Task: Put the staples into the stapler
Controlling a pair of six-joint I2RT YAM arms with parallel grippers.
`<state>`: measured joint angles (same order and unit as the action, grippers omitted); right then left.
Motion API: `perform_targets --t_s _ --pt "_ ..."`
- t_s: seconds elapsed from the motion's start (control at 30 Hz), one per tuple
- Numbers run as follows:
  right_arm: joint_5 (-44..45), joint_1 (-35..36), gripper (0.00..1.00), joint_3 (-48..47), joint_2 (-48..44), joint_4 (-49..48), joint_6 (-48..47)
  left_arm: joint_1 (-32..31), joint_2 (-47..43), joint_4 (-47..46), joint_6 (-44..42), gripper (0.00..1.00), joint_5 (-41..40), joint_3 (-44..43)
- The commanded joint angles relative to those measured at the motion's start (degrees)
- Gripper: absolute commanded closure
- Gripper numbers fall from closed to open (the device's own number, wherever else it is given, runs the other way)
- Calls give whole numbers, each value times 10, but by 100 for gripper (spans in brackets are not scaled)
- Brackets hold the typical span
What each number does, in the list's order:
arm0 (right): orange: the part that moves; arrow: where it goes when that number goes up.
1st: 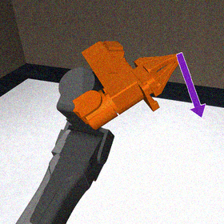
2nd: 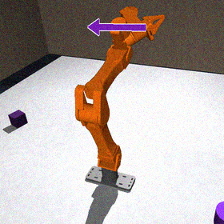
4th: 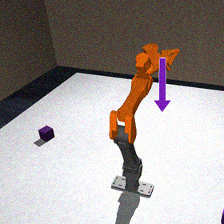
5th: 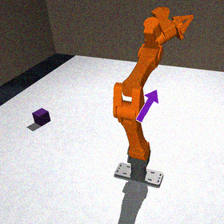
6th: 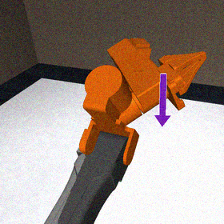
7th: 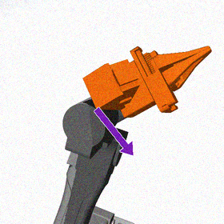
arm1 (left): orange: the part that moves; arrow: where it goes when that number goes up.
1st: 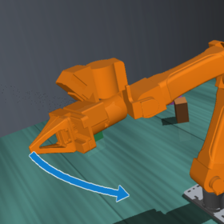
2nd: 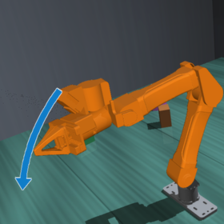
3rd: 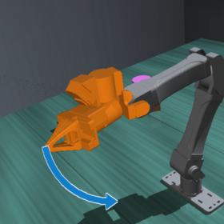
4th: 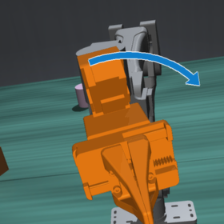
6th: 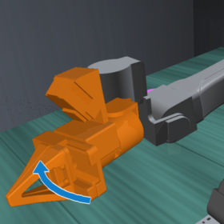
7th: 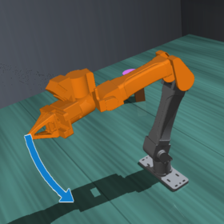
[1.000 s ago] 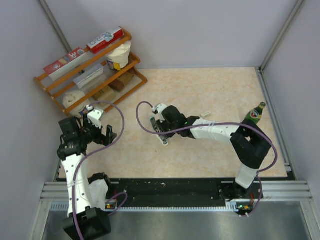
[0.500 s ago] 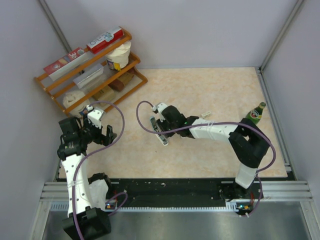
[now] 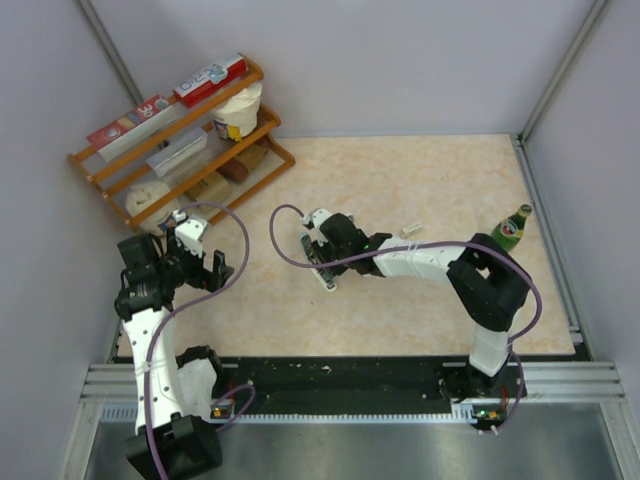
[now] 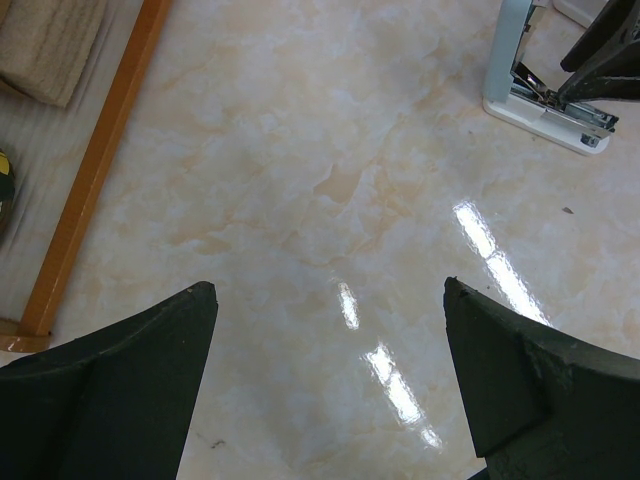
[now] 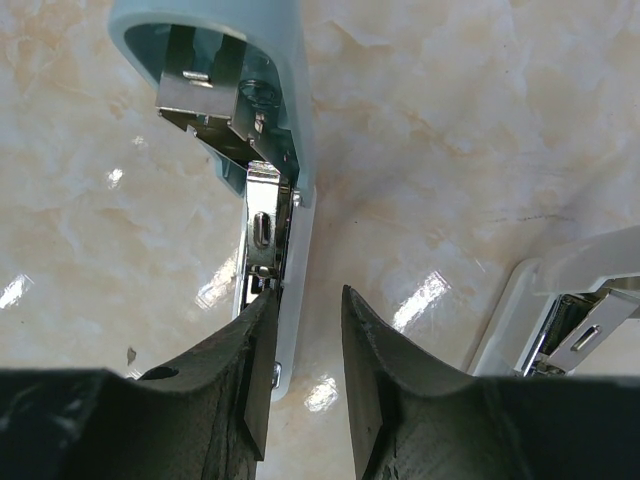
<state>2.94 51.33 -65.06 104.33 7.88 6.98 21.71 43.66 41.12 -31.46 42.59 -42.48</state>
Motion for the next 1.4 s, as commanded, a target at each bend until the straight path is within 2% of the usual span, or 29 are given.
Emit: perform_targets --t_s 0.0,0.33,0.57,0.67,0.73,0.8,0.9,0.97,1.0,1.1,1.17,1.23,1.37 --pt "0 4 68 -30 -4 -16 3 3 -2 -18 -6 1 7 4" --pt "12 3 68 -38 -47 -11 -23 3 -1 -18 -5 1 8 4" --pt "38 0 63 -42 -68 -7 -57 3 -2 -17 -6 1 8 4" --pt "44 -8 56 -42 -83 -8 -66 3 -2 -17 -7 1 11 4" --pt "51 -14 47 -41 -93 -5 -93 3 0 -16 -9 1 12 3" --pt "71 -19 34 -40 -107 -5 -115 3 0 -15 -11 1 14 3" --pt "96 -31 22 -38 -129 -11 -146 3 -2 -15 -11 1 14 4" --pt "127 -37 5 -24 -145 -42 -163 3 -2 -16 -10 1 18 4" --pt "156 -37 1 -14 -152 -62 -172 3 -1 -17 -10 1 17 4" --pt "224 -40 1 -7 -155 -93 -198 3 1 -17 -10 1 14 3" --pt "233 -48 1 -12 -157 -93 -208 3 1 -20 -7 1 11 5" --pt "211 -62 1 -11 -166 -88 -218 3 2 -21 -2 1 7 2" --pt "110 -105 1 4 -208 -50 -217 3 0 9 -12 1 39 -23"
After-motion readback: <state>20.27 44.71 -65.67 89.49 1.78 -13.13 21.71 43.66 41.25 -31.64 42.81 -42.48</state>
